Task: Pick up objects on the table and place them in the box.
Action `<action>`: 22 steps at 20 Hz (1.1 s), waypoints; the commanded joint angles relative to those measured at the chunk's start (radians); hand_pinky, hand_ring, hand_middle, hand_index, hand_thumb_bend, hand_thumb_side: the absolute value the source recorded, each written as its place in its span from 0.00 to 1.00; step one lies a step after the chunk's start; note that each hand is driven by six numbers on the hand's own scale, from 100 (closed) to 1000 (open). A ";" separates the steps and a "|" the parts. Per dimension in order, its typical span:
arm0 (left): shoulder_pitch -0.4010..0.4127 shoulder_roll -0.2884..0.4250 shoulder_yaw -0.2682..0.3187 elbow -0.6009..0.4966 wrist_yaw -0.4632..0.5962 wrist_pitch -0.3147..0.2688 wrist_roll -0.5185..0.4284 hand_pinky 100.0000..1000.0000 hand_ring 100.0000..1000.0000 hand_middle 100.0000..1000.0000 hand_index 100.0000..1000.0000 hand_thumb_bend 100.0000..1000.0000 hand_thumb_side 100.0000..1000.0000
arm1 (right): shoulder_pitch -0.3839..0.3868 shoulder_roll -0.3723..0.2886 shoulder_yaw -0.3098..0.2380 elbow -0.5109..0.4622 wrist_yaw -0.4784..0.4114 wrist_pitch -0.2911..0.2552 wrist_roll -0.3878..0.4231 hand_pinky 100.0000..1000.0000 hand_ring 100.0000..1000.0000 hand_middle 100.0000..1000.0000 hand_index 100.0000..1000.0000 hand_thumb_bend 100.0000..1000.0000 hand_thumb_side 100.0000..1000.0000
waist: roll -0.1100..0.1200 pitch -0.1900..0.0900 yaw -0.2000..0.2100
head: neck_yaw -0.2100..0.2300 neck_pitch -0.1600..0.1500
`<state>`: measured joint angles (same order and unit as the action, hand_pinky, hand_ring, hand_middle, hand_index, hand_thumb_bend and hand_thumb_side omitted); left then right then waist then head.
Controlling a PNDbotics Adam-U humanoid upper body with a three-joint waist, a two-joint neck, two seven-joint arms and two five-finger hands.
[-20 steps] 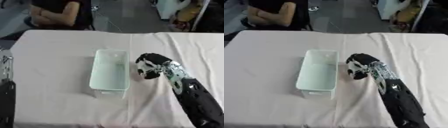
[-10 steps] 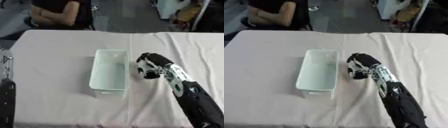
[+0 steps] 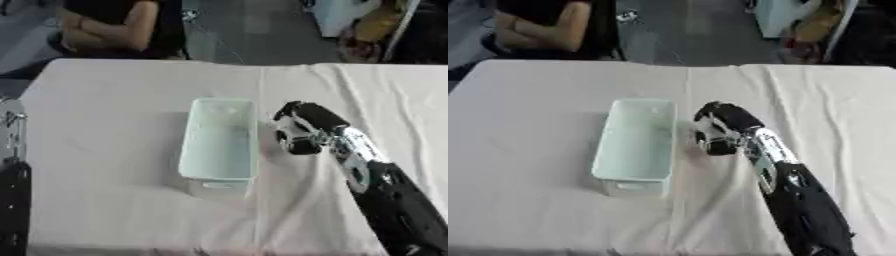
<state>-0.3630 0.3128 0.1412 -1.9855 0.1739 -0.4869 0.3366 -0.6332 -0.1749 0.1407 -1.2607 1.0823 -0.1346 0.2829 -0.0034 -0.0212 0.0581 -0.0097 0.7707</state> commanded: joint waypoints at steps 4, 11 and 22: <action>-0.018 0.015 -0.001 -0.015 0.000 0.001 -0.006 0.74 0.76 0.77 0.78 0.22 1.00 | -0.026 -0.033 0.002 -0.263 -0.041 0.032 0.017 0.00 0.12 0.23 0.22 0.00 0.00 | 0.003 -0.011 -0.001 | -0.004 -0.001; -0.018 0.013 -0.002 -0.015 0.001 0.001 -0.007 0.74 0.76 0.77 0.78 0.22 1.00 | -0.024 -0.036 0.017 -0.317 -0.038 0.038 0.057 0.00 0.12 0.23 0.22 0.00 0.00 | 0.001 -0.011 0.001 | -0.005 -0.001; -0.018 0.013 -0.004 -0.015 0.002 0.002 -0.010 0.74 0.76 0.77 0.78 0.22 1.00 | -0.051 -0.040 0.044 -0.345 -0.052 0.018 0.066 0.00 0.14 0.23 0.22 0.00 0.00 | 0.000 -0.013 0.003 | -0.008 -0.001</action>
<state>-0.3630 0.3131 0.1383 -1.9855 0.1739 -0.4845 0.3302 -0.6529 -0.1954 0.1828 -1.5738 1.0393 -0.1102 0.3485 -0.0042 -0.0226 0.0598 -0.0104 0.7707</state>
